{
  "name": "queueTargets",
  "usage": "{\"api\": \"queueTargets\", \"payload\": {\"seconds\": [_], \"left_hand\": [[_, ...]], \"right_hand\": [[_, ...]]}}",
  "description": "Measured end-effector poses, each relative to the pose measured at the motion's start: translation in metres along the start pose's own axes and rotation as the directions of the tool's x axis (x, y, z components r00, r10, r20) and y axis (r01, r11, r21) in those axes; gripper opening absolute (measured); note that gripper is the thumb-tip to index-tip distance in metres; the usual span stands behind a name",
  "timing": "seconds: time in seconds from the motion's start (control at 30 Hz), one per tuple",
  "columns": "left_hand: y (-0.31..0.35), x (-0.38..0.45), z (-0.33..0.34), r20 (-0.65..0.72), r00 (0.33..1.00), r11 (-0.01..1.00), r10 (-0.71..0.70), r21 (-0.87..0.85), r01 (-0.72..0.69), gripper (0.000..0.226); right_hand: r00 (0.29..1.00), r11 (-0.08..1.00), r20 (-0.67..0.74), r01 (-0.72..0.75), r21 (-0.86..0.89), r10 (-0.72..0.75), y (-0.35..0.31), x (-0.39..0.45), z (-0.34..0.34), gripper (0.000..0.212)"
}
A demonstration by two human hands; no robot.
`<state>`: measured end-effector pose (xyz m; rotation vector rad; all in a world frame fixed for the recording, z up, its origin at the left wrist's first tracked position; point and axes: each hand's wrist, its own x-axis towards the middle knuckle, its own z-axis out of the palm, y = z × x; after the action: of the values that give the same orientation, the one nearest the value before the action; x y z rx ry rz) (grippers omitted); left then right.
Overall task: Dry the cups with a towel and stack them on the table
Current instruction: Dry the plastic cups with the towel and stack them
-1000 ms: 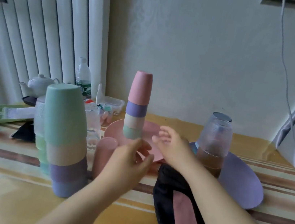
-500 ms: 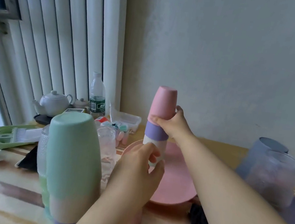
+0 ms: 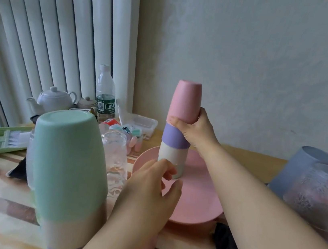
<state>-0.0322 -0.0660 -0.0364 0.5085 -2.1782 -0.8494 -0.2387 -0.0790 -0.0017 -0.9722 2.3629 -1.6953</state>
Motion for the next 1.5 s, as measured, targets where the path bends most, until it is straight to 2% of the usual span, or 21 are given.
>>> {"api": "queueTargets", "payload": {"seconds": [0.23, 0.4, 0.5, 0.63, 0.7, 0.77, 0.83, 0.9, 0.97, 1.0, 1.07, 1.17, 1.23, 1.3, 1.33, 1.43, 1.5], "left_hand": [[-0.002, 0.001, -0.001, -0.002, 0.999, 0.999, 0.034, -0.031, -0.034, 0.009], [0.0, 0.002, 0.0, -0.022, 0.998, 0.997, 0.051, -0.062, -0.052, 0.01], [0.004, 0.003, -0.006, -0.046, 0.998, 0.995, 0.047, -0.089, -0.051, 0.011], [0.018, -0.004, -0.016, -0.109, 0.994, 0.976, 0.019, -0.214, -0.042, 0.018], [0.027, -0.014, -0.016, -0.104, 0.994, 0.956, 0.028, -0.286, -0.057, 0.035], [0.038, -0.027, -0.011, -0.042, 0.999, 0.937, 0.011, -0.348, -0.025, 0.053], [0.048, -0.042, -0.003, 0.109, 0.993, 0.88, -0.052, -0.465, 0.098, 0.062], [0.05, -0.057, 0.01, 0.297, 0.952, 0.785, -0.078, -0.57, 0.242, 0.07], [0.052, -0.073, 0.018, 0.432, 0.898, 0.741, -0.082, -0.577, 0.345, 0.071], [0.051, -0.079, 0.02, 0.455, 0.886, 0.741, -0.091, -0.563, 0.365, 0.07], [0.049, -0.085, 0.023, 0.447, 0.889, 0.74, -0.105, -0.562, 0.37, 0.069], [0.046, -0.087, 0.021, 0.43, 0.894, 0.74, -0.123, -0.561, 0.371, 0.068], [0.044, -0.086, 0.019, 0.393, 0.907, 0.762, -0.153, -0.537, 0.362, 0.064], [0.041, -0.086, 0.021, 0.336, 0.922, 0.784, -0.194, -0.512, 0.351, 0.06], [0.039, -0.086, 0.023, 0.305, 0.927, 0.794, -0.217, -0.497, 0.35, 0.056], [0.032, -0.088, 0.03, 0.243, 0.932, 0.8, -0.27, -0.482, 0.357, 0.049], [0.03, -0.091, 0.036, 0.244, 0.929, 0.79, -0.279, -0.492, 0.367, 0.05]], "right_hand": [[0.999, 0.992, 0.036, 0.032, 0.121, -0.037, -0.01, 0.007, -0.002, 0.086], [0.993, 0.983, -0.046, 0.112, 0.146, -0.107, -0.027, 0.0, -0.014, 0.076], [0.99, 0.98, -0.099, 0.115, 0.162, -0.1, -0.04, -0.019, -0.028, 0.068], [0.998, 0.981, -0.039, 0.063, 0.183, -0.057, -0.048, -0.079, -0.055, 0.067], [0.999, 0.99, 0.026, 0.03, 0.137, -0.034, -0.047, -0.119, -0.068, 0.075], [0.998, 0.997, 0.058, -0.013, 0.078, 0.008, -0.042, -0.158, -0.081, 0.079], [0.996, 0.997, 0.055, -0.071, 0.034, 0.069, -0.033, -0.191, -0.096, 0.077], [0.991, 0.993, 0.065, -0.116, -0.025, 0.117, -0.023, -0.219, -0.109, 0.073], [0.984, 0.989, 0.114, -0.132, -0.065, 0.139, -0.015, -0.24, -0.114, 0.063], [0.98, 0.99, 0.15, -0.124, -0.074, 0.134, -0.012, -0.247, -0.115, 0.059], [0.965, 0.992, 0.238, -0.085, -0.096, 0.106, -0.011, -0.256, -0.117, 0.061], [0.909, 0.989, 0.403, -0.063, -0.131, 0.112, -0.012, -0.259, -0.134, 0.065], [0.931, 0.952, 0.325, -0.066, -0.299, 0.166, -0.004, -0.256, -0.146, 0.064], [0.957, 0.848, 0.192, -0.09, -0.522, 0.22, 0.006, -0.256, -0.15, 0.066], [0.948, 0.79, 0.176, -0.11, -0.603, 0.266, 0.009, -0.258, -0.149, 0.071], [0.867, 0.66, 0.24, -0.126, -0.741, 0.436, 0.015, -0.265, -0.147, 0.088], [0.839, 0.625, 0.257, -0.12, -0.771, 0.479, 0.016, -0.265, -0.148, 0.08]]}}
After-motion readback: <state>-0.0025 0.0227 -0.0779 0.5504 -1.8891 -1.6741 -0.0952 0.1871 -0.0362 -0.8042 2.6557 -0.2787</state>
